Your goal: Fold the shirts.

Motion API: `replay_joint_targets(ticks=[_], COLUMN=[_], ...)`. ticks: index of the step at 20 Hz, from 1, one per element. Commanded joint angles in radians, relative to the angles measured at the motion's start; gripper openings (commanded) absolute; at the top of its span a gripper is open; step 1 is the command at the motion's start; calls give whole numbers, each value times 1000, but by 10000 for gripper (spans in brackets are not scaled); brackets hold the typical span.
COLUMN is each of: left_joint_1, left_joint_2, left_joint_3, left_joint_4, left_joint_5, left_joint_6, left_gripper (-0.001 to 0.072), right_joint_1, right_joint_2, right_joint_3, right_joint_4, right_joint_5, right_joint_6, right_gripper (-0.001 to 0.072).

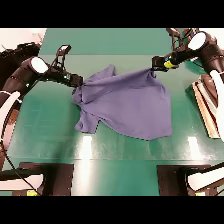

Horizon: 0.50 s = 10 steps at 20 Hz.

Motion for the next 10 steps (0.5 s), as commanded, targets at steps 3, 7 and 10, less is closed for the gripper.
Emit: replay_joint_targets(ticks=[3, 7, 10], left_joint_1=[0, 0, 66], left_joint_2=[-12, 78, 95], left_joint_3=[-5, 41, 60], left_joint_4=[6, 119, 204], left_joint_5=[-75, -91, -51], left_joint_6=[4, -13, -121], left_gripper=[558, 534, 533], right_joint_1=[-1, -1, -1], right_joint_2=[8, 57, 83], right_joint_3=[-4, -4, -4], right_joint_4=[0, -1, 0], right_joint_5=[55, 109, 109], right_joint_6=[-14, -26, -26], right_gripper=[17, 17, 17])
